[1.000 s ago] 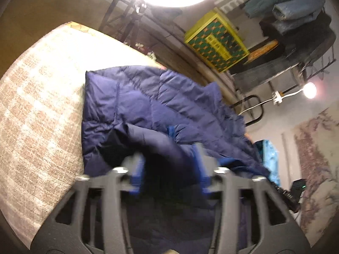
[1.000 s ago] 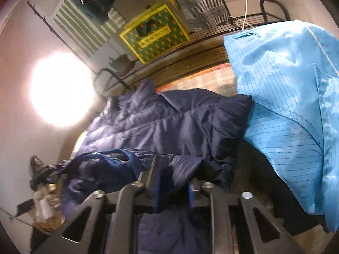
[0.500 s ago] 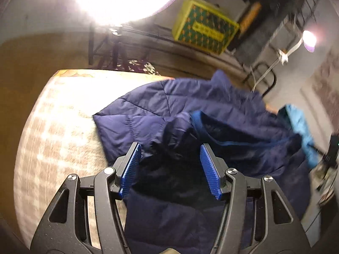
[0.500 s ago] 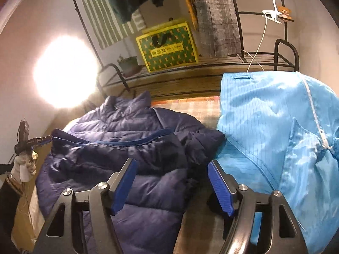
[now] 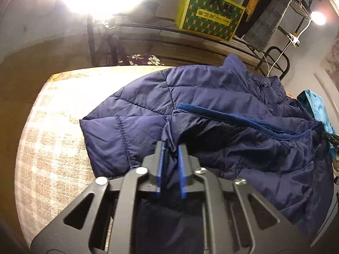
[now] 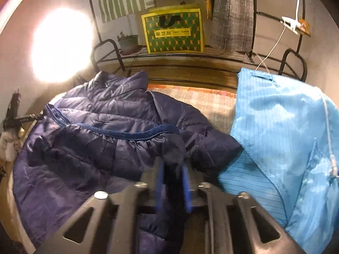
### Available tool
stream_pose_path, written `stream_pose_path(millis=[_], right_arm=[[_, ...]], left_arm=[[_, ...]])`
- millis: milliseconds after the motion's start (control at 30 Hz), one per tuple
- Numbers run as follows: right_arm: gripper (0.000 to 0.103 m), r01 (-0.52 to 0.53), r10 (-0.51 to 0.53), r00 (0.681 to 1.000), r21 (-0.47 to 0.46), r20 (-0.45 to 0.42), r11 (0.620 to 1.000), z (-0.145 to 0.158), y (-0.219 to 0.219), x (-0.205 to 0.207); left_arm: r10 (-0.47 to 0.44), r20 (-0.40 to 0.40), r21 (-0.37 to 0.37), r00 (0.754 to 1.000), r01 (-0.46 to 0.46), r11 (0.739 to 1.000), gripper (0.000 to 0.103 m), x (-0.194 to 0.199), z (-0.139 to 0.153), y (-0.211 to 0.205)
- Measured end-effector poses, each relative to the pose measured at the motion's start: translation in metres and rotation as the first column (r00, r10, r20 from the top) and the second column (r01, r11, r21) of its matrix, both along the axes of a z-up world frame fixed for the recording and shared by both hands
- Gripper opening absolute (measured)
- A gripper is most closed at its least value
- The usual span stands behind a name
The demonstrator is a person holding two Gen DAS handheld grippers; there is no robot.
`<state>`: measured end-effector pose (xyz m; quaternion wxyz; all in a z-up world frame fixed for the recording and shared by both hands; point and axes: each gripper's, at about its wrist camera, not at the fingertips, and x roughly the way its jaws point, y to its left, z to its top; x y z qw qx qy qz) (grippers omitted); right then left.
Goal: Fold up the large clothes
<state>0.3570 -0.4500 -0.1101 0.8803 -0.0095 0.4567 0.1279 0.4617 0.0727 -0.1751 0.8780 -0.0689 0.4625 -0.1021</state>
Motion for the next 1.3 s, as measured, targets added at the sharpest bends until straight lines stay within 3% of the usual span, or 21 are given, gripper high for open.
stream_pose_path(millis=[233,367,533,767,967,1233,1300], right_arm=[[0.001,-0.021,0.029,0.997,-0.130,0.065,0.991,0.011,0.019,-0.014],[0.000,0.003,0.017,0.993,-0.166,0.120,0.986,0.027,0.024,-0.018],[0.000,0.037,0.005,0.977,-0.191,0.213,0.981,0.057,0.028,-0.019],[0.000,0.100,-0.028,0.955,-0.234,0.295,0.967,0.078,0.043,0.032],[0.000,0.154,-0.051,0.954,-0.335,0.295,0.930,0.055,0.057,0.094],[0.000,0.140,-0.065,0.981,-0.437,0.182,0.889,-0.008,0.055,0.138],[0.000,0.129,-0.065,0.986,-0.458,0.153,0.880,-0.021,0.056,0.145]], left_arm=[[-0.014,0.051,0.066,0.999,0.010,0.998,0.002,-0.007,0.006,-0.007],[0.034,0.078,0.070,0.996,-0.040,0.997,0.001,-0.010,0.014,-0.001],[0.044,0.194,0.158,0.980,-0.075,0.985,0.001,-0.016,0.043,-0.004],[0.131,0.270,0.188,0.954,-0.186,0.964,0.001,0.026,0.073,-0.005],[0.163,0.290,0.253,0.943,-0.240,0.937,0.001,0.069,0.064,-0.022],[0.172,0.176,0.366,0.969,-0.227,0.902,0.001,0.112,-0.011,-0.043],[0.172,0.171,0.388,0.970,-0.227,0.893,0.001,0.117,-0.018,-0.048]])
